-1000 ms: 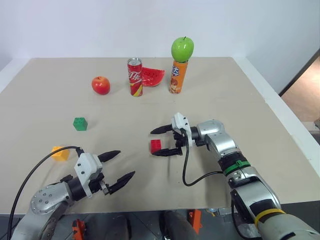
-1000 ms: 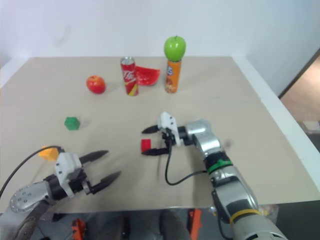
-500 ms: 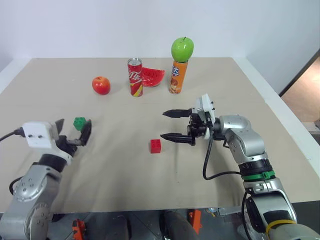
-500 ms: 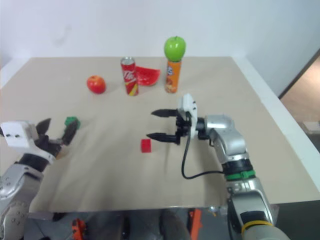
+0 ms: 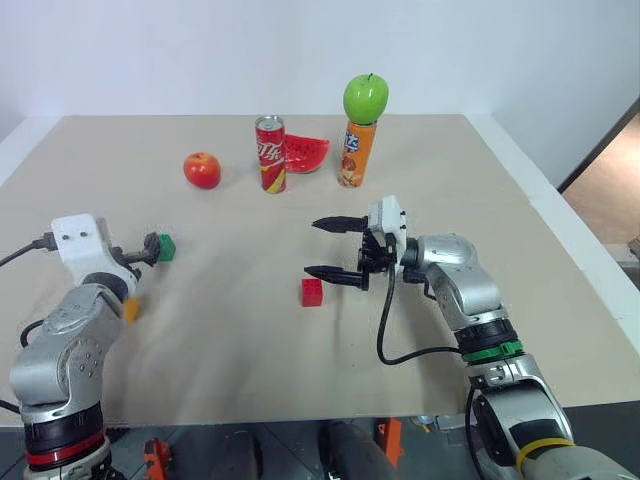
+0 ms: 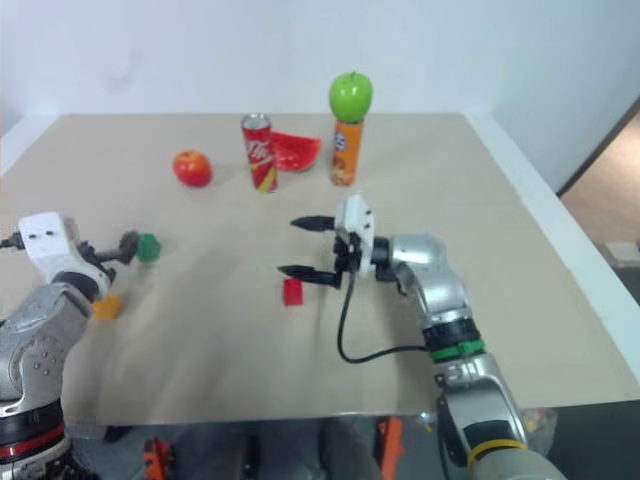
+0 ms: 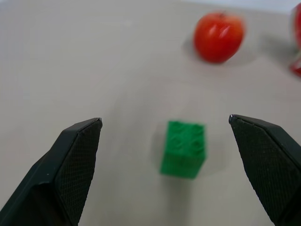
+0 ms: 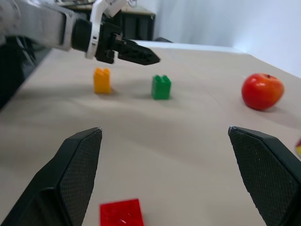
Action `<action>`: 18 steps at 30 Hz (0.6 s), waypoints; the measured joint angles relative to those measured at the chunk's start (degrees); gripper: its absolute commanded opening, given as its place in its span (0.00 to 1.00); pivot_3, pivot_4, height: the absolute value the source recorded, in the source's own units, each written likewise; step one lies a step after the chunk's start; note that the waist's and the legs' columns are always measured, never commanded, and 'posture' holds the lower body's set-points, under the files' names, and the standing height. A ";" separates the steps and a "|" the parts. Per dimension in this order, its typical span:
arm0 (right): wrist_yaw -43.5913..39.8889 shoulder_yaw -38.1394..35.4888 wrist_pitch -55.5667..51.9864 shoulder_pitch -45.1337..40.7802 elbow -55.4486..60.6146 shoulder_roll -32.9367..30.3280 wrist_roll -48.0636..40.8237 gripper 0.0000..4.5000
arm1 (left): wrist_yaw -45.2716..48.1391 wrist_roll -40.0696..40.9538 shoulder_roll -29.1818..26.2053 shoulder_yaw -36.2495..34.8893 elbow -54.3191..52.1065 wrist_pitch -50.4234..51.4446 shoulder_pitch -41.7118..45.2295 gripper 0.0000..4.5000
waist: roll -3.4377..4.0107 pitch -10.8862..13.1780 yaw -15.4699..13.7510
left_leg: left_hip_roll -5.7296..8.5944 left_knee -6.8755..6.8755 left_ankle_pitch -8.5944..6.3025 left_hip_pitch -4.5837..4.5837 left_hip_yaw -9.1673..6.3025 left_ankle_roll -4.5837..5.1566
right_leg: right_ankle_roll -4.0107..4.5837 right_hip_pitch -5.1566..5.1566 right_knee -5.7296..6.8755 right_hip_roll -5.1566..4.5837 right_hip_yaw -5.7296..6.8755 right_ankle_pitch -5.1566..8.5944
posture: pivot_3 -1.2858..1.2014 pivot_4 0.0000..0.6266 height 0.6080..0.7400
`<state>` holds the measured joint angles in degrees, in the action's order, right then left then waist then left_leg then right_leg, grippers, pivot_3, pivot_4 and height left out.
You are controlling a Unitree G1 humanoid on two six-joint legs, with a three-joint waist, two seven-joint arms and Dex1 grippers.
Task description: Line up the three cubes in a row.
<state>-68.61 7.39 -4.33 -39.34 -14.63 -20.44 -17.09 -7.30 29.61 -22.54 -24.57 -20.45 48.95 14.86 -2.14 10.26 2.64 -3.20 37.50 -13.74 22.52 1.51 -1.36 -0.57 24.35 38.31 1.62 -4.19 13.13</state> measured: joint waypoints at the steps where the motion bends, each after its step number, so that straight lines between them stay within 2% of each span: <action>1: 0.12 0.40 0.68 0.00 -0.32 0.33 0.44 0.99 | -0.35 -0.05 -0.02 0.02 0.42 1.84 1.06 1.00 | 0.00 0.00 0.00 | 0.00 0.00 0.00 0.00 -0.01 -0.01 | 0.00 0.00 0.00 0.00 0.00 0.00 | 0.52 0.24 1.00; 9: 0.55 1.22 2.43 -1.27 -1.13 0.58 1.43 0.99 | 3.25 -2.99 -2.92 4.00 6.08 2.79 5.33 1.00 | 0.00 0.00 0.01 | 0.02 -0.01 0.03 -0.01 -0.02 -0.09 | 0.02 0.01 0.01 0.00 0.02 -0.01 | 0.52 0.24 1.00; 18: 1.41 1.22 3.02 -1.53 -1.36 0.27 1.77 0.99 | 7.26 -6.85 -3.68 6.93 12.34 2.50 7.50 1.00 | 0.00 0.00 -0.01 | 0.02 -0.06 0.02 0.01 -0.02 -0.12 | 0.02 0.03 0.00 -0.03 0.01 0.00 | 0.52 0.24 1.00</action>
<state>-67.20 8.61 -1.31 -40.87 -15.98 -20.16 -15.32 -0.03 22.76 -26.22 -17.64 -8.11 51.45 22.36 -2.14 10.26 2.63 -3.18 37.44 -13.72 22.53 1.49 -1.47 -0.55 24.38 38.31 1.59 -4.18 13.13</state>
